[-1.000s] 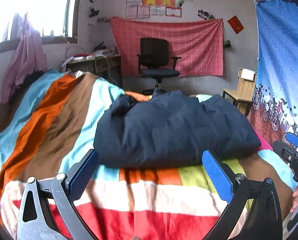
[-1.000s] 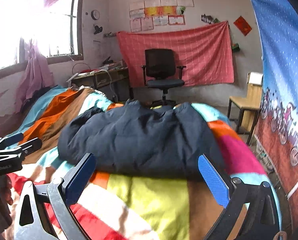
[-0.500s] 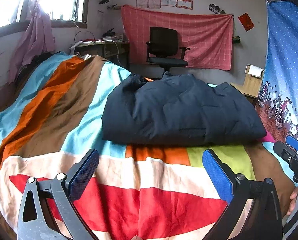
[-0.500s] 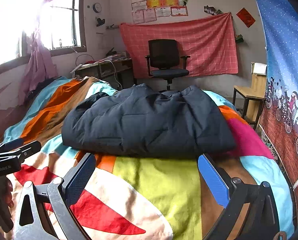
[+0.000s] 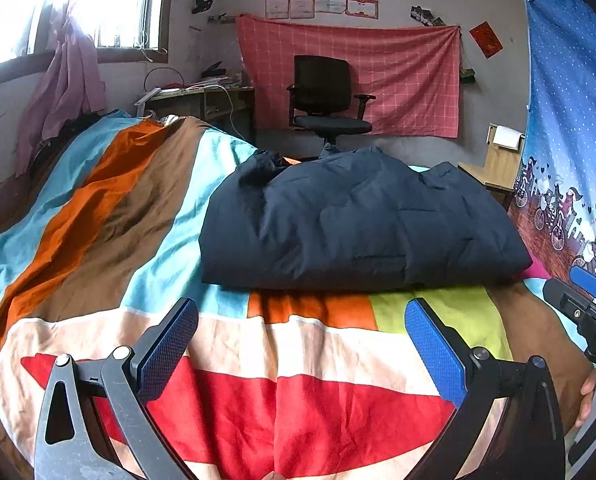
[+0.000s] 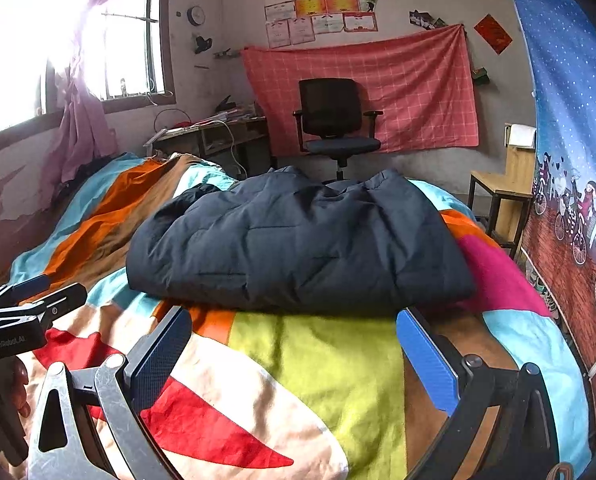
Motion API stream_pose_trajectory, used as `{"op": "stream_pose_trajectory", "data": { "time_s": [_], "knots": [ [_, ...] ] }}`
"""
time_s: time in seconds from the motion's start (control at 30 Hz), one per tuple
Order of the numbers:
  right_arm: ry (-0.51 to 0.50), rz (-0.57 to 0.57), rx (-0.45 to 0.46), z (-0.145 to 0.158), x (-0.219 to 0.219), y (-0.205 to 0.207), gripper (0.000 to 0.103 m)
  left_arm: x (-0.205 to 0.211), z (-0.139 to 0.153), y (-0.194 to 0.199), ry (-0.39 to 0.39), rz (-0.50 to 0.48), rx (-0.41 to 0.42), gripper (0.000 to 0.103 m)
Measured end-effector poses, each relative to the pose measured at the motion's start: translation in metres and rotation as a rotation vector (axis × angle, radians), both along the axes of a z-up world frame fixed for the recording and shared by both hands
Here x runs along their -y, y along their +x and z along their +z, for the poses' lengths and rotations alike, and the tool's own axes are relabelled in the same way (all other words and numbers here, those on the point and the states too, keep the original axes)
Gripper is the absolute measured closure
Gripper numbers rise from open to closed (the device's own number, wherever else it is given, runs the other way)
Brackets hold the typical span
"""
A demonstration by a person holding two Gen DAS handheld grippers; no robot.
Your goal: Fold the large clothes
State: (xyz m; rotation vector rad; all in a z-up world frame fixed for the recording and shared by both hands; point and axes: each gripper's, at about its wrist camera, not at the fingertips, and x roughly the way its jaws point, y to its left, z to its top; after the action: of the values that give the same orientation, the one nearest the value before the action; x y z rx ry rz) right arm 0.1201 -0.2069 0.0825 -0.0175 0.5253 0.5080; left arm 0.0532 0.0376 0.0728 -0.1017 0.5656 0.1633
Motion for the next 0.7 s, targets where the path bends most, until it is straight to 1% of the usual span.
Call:
{"op": "stream_pose_trajectory", "data": {
  "time_s": [0.7],
  "knots": [
    [0.000, -0.001, -0.001, 0.0001, -0.0008, -0.0002, 0.000, -0.0006, 0.0001, 0.0003, -0.001, 0.001, -0.004, 0.002]
  ]
}}
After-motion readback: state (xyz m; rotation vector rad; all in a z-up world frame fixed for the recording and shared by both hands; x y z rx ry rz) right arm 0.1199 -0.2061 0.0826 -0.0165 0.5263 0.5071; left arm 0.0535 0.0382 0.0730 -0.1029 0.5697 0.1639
